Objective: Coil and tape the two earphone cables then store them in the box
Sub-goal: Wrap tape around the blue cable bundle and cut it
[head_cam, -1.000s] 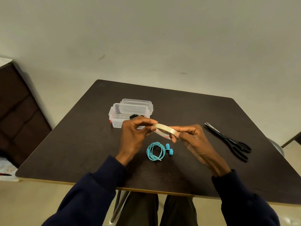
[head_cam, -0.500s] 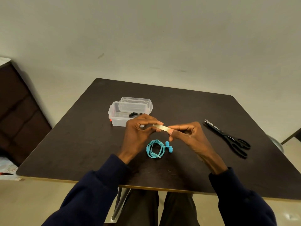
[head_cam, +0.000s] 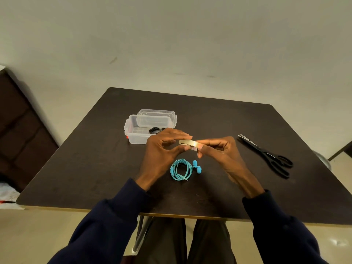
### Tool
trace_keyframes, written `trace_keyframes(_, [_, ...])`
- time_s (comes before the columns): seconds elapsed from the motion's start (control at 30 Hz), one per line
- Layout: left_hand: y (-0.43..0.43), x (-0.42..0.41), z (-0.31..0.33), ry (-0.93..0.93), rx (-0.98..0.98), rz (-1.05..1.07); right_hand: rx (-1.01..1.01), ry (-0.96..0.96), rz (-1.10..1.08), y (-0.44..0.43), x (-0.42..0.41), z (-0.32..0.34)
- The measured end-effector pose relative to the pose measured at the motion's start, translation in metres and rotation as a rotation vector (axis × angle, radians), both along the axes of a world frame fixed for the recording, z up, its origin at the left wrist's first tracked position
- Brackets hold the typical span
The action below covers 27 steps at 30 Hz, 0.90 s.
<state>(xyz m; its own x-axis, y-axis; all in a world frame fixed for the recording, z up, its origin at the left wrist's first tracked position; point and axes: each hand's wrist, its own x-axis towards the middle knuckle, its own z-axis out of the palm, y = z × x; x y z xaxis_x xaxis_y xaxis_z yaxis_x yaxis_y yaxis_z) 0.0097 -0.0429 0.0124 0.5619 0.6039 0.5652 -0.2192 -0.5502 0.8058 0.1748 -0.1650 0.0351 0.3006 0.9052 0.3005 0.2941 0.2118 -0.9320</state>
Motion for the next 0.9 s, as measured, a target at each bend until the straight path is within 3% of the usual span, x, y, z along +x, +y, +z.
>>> trace_keyframes(0.13, [-0.003,0.002,0.003,0.028,0.105,0.045,-0.011,0.005,0.002,0.000,-0.006,-0.001])
trace_keyframes(0.43, [-0.011,0.001,0.001,-0.071,0.056,0.042,-0.025,0.153,0.069,-0.011,-0.004,-0.005])
trace_keyframes(0.73, [-0.010,-0.006,-0.003,-0.143,-0.164,0.011,-0.038,0.266,0.134,-0.016,-0.006,-0.002])
trace_keyframes(0.9, [-0.011,-0.012,-0.002,-0.176,-0.400,-0.065,-0.037,0.343,0.154,-0.018,-0.006,-0.001])
